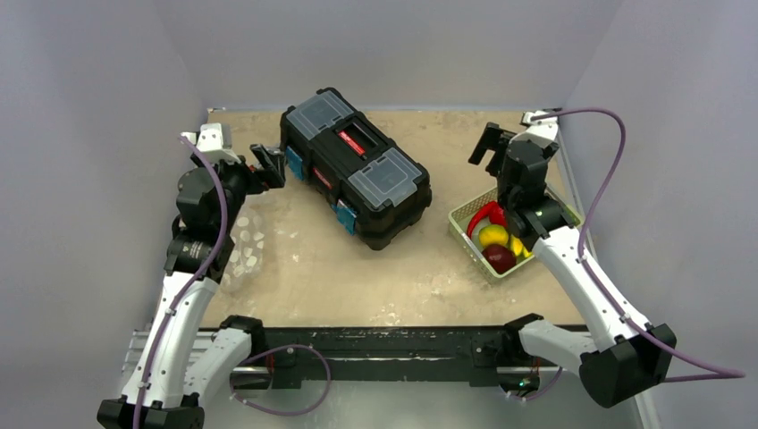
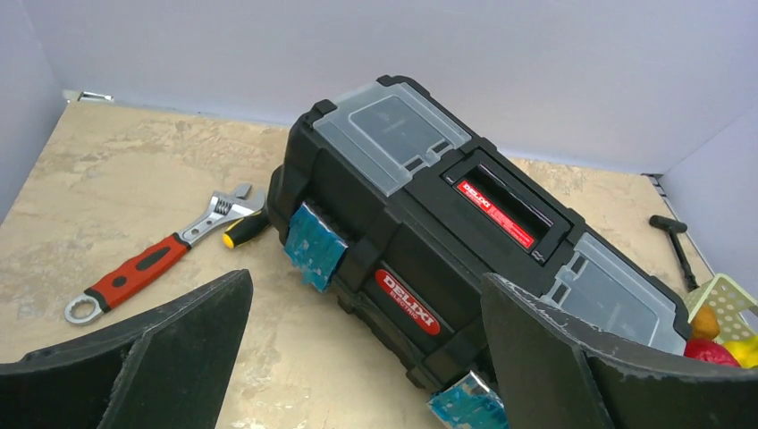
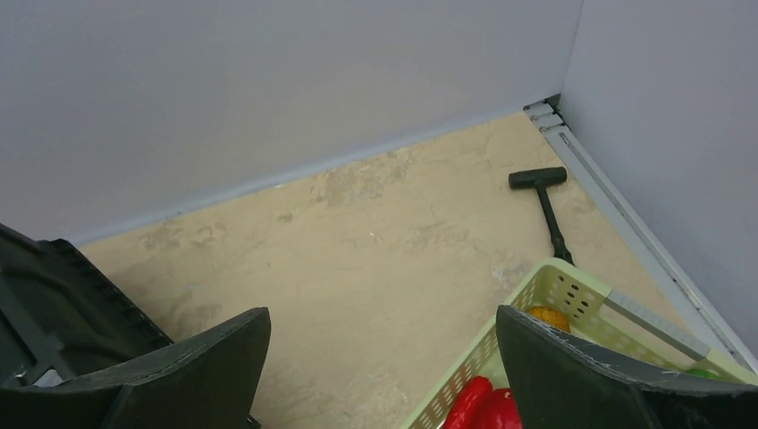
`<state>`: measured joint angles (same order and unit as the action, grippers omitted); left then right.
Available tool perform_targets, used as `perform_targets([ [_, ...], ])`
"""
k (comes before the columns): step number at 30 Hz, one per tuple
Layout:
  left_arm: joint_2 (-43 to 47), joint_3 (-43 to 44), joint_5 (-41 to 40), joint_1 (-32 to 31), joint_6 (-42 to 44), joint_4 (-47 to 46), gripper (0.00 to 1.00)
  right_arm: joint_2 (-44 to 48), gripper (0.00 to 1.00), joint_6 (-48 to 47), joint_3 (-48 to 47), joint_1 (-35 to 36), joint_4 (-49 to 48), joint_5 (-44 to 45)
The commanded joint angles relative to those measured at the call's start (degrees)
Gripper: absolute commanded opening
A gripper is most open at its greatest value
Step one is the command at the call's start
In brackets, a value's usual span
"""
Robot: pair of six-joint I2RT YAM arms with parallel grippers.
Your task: Place the food in the zip-top bag and seal the zipper
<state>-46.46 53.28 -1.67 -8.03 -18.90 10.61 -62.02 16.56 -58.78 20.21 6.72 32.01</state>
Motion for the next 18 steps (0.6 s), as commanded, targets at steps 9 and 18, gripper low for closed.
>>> perform_targets([
  [9,-3.09,6.14,-12.85,0.12,-4.92,7.83,1.0,-3.21,0.99,12.73,-5.01,0.08,4.06,-20.47],
  [18,-9.13,7.66,-33.47,3.12,-24.73,21.09,1.0,1.16,0.99,19.83,-0.28,0.05,-6.9,-41.21],
])
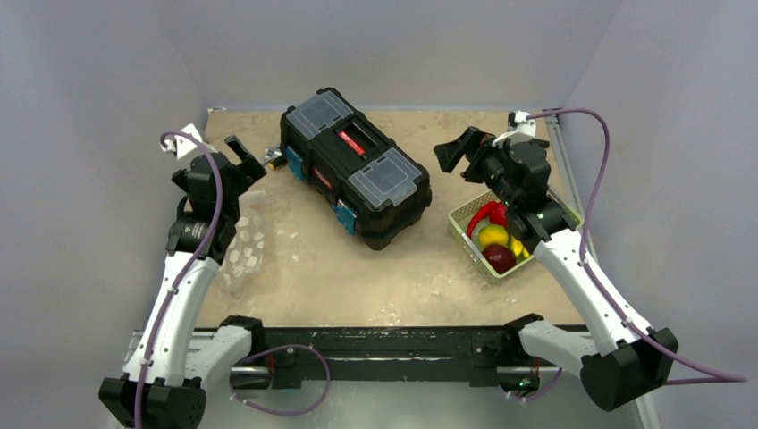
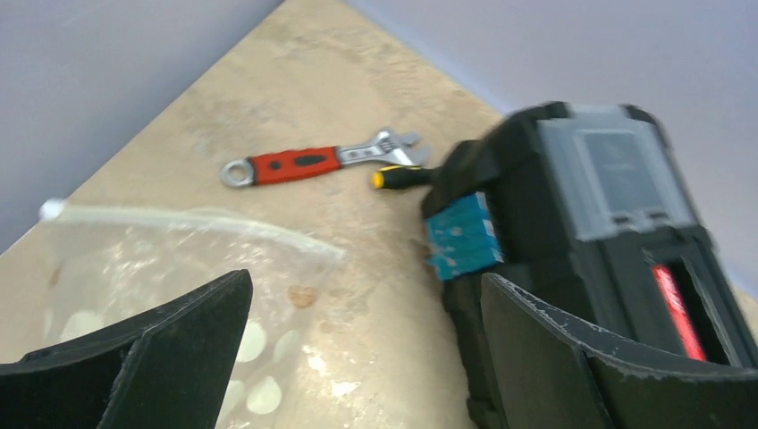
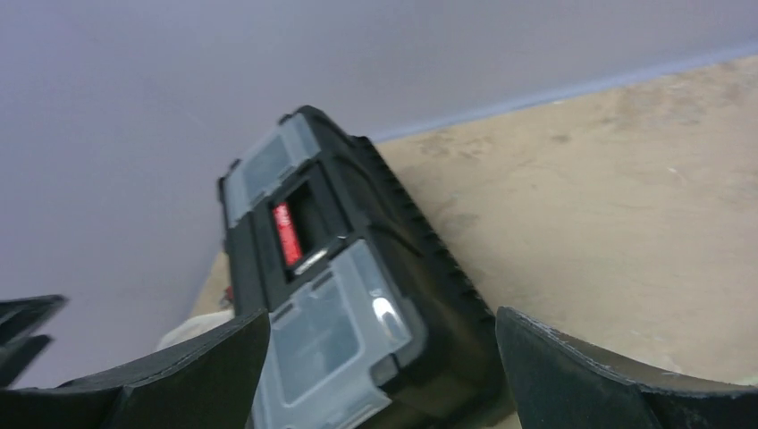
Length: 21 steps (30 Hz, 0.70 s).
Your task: Place the food in the zip-top bag and seal the zipper
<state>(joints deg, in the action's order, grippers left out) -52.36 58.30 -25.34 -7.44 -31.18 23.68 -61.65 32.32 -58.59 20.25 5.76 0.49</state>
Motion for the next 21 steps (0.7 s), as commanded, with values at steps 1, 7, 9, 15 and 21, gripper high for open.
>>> perform_targets([
  [1,-4.72,3.54,-8.15,3.7,-14.68,9.16,1.0,0.48,0.99,4.18,-1.0,-0.03,-4.54,-9.49],
  [7,-13.81,6.75,8.57,12.42,-22.52,15.13,1.0,-0.9,0.99,3.4,-3.78,0.05,2.41,-4.75],
  [9,-15.43,6.82,11.05,14.77,-22.97,14.98,1.0,-1.61,0.99,1.98,-4.34,0.01,5.17,-3.57],
  [15,-19.93,8.55,9.05,20.6,-28.28,20.07,1.0,1.06,0.99,-0.26,-2.42,0.04,7.33,-2.94],
  [21,-37.02,21.97,14.55,28.0,-27.44,33.14,1.0,2.84,0.99,-1.32,-2.71,0.0,7.85,-2.31],
])
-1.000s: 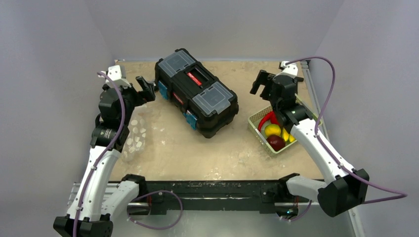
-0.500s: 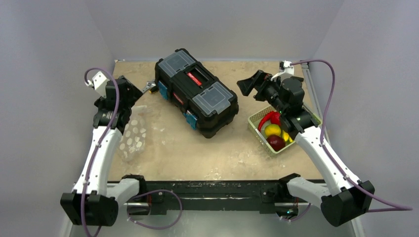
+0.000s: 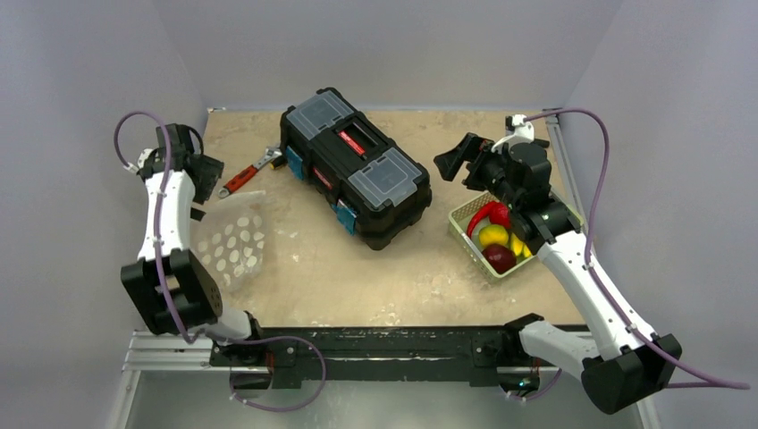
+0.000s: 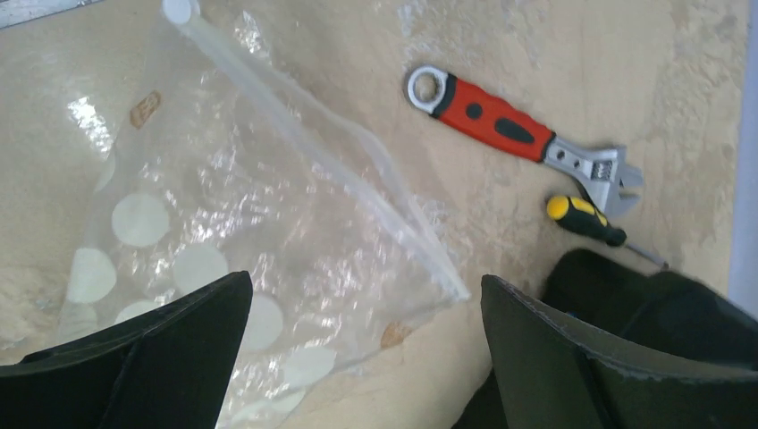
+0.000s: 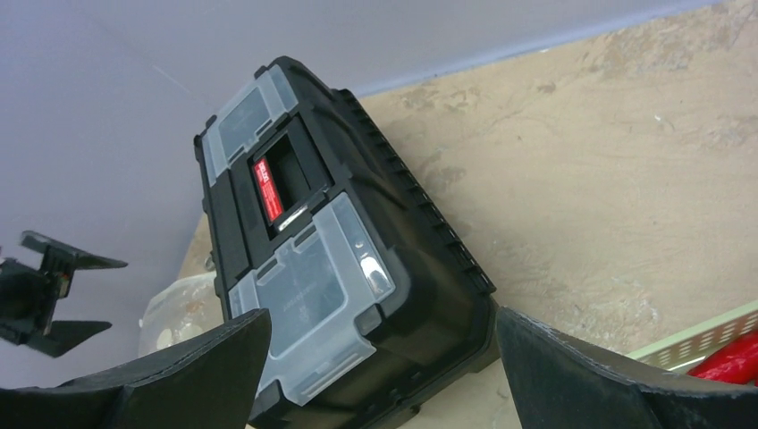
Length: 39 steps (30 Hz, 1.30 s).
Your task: Place the food in the zip-top bag and seal the zipper
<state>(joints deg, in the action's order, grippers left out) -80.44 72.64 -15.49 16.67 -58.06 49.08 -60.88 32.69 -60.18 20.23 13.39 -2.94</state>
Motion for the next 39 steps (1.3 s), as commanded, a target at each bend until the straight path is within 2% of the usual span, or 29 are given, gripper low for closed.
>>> perform_targets([
  [1,-11.06,9.17,5.1,4.51,0.2,7.87,1.0,2.08,0.99,-1.67,-1.09,0.03,0.19,1.02],
  [7,-17.72,14.69,-1.86,4.85,2.09,9.89,1.0,1.48,0.99,-0.9,0.2,0.07,-0.43,-0.74],
  [14,-25.36,19.92,-3.33,5.54,0.14,16.86,1.0,1.21,0.99,0.22,1.16,0.07,-1.08,-1.93],
  [23,-30.33,21.27,-5.17,5.81,1.3,16.94,1.0,1.53,0.99,0.32,1.75,0.05,-1.31,-2.45],
  [26,-29.39,19.04,-4.13,5.59,0.66,16.4,0.9,1.97,0.99,0.49,2.2,0.09,-1.49,-2.42],
  [31,-28.78,17.26,-4.0,5.01,0.3,15.92,0.62,2.68,0.99,0.58,2.84,0.07,-1.67,-2.25],
  [34,-27.49,17.6,-3.4,4.29,0.57,16.53,0.52,2.91,0.99,0.6,3.05,0.06,-1.56,-2.22],
  [39,-23.28,14.91,-3.24,3.34,1.44,14.1,0.25,2.96,0.99,0.45,3.43,0.06,-1.48,-1.9],
])
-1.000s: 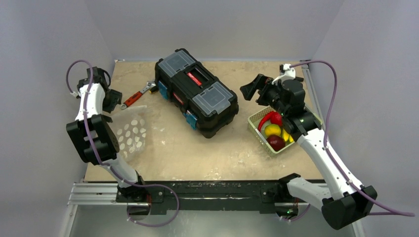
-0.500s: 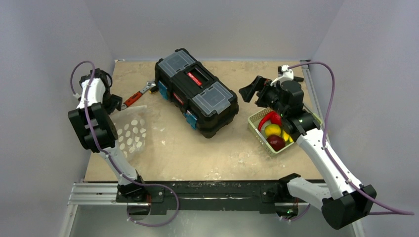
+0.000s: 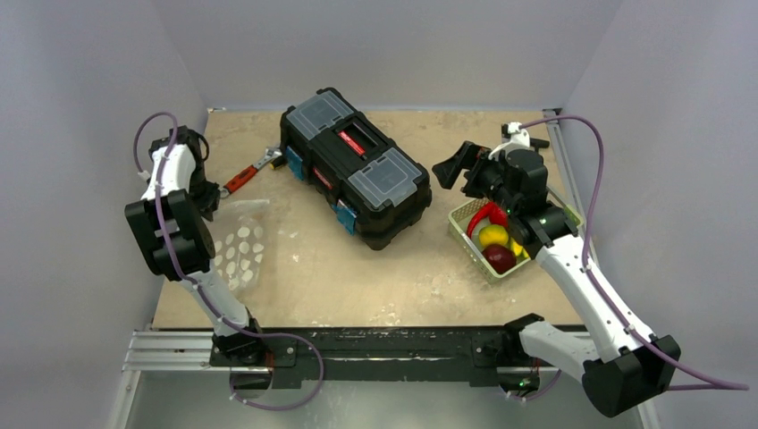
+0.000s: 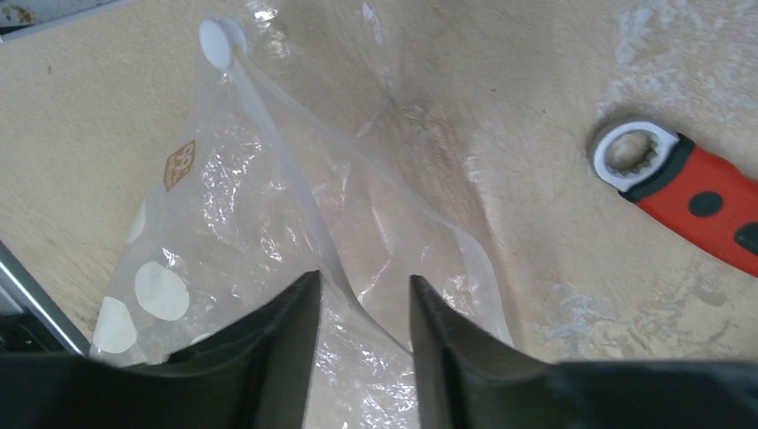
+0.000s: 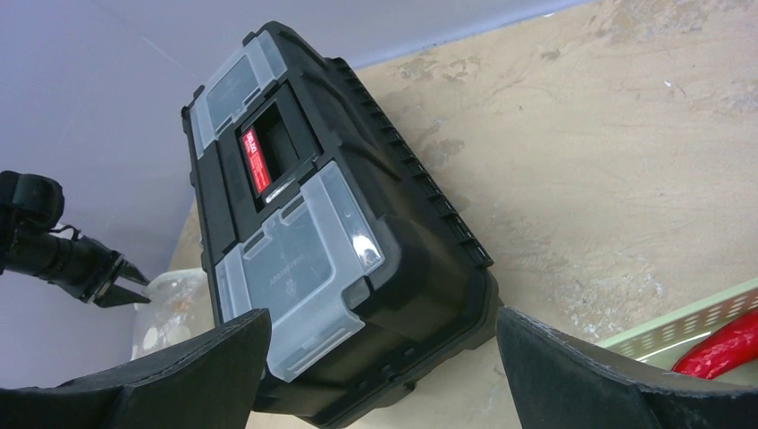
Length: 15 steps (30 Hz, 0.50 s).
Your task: Place the food in the zip-top bag and seal the zipper
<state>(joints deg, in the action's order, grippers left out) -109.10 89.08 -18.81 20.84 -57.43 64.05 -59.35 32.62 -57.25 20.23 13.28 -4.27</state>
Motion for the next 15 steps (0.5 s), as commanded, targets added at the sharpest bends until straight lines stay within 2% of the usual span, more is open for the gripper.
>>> perform_targets([
  [1,5.89,-1.8,0.32,-0.85,0.75,-0.76,0.18,1.43,0.99,0.51,0.52,0.06,-1.26,-0.56],
  [3,6.8,-1.74,0.31,-0.85,0.7,-0.22,0.03,1.43,0.99,0.53,0.85,0.05,-1.36,-0.43],
  [4,7.55,-1.68,0.04,-0.9,0.73,0.12,0.01,1.39,0.99,0.44,1.02,0.07,-1.34,-0.39],
  [8,13.49,-3.11,-4.25,-2.31,2.69,-0.22,0.0,1.11,0.99,0.25,1.17,0.03,-0.75,-0.62],
  [12,23.29,-3.66,-16.43,-10.41,6.39,1.83,0.0,1.03,0.99,-0.6,0.39,0.05,0.49,-0.56],
  [14,29.84,-6.75,-16.48,-12.9,8.84,0.31,0.0,1.08,0.99,-1.17,0.19,0.07,0.47,-0.98],
  [15,33.56,-10.32,-13.85,-13.08,10.95,-2.12,0.0,1.07,0.99,-1.49,0.02,0.07,0.68,-1.37],
])
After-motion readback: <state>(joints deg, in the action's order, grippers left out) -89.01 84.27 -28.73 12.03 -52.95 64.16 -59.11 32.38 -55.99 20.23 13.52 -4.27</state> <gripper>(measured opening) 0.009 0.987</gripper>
